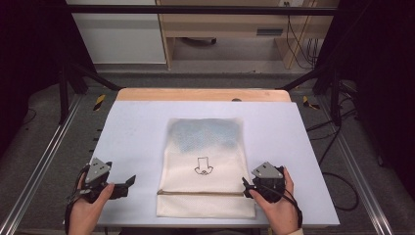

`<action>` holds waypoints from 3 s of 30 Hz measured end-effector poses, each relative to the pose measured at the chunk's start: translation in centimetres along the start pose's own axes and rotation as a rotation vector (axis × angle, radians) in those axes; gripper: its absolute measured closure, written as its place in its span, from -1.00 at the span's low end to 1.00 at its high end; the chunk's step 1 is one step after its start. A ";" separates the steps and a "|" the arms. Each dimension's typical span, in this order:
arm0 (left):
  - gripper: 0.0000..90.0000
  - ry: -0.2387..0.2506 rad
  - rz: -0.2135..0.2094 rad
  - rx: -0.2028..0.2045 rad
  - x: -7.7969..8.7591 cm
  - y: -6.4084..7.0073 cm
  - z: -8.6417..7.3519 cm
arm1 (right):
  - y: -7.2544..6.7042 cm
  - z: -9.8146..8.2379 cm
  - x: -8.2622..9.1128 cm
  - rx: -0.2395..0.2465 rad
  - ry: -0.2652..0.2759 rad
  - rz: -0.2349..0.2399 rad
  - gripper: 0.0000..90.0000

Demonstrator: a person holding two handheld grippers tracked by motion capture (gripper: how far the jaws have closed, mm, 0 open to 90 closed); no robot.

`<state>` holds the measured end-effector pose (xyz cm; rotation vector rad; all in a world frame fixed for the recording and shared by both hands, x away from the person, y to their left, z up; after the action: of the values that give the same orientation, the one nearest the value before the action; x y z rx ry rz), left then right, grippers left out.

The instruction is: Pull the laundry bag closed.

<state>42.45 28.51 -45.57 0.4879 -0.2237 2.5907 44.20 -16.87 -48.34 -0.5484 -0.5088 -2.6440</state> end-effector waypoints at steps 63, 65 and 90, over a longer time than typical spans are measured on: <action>-0.85 -0.023 -0.031 0.091 0.5 1.4 -1.2 | -16.4 14.9 -5.5 0.352 -0.064 0.648 0.52; -0.86 -0.019 -0.033 0.068 0.4 1.4 -1.0 | -16.7 15.0 -5.8 0.352 -0.065 0.657 0.57; -0.83 0.023 -0.035 0.120 0.9 0.3 -0.5 | -21.6 12.8 -7.4 0.357 -0.131 0.836 0.62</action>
<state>41.42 28.80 -45.66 0.4991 -0.0512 2.5844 44.75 9.22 -46.38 -0.6420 -0.6049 -1.6916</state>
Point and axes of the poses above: each handheld gripper's, and its own axes: x roughly backward along the jaws, z roughly out of its top, y roughly to its right, the point moved 4 cm from there along -x, roughly forward along the jaws, and after that the axes turned 12 degrees about y, right-handed, at the moved point
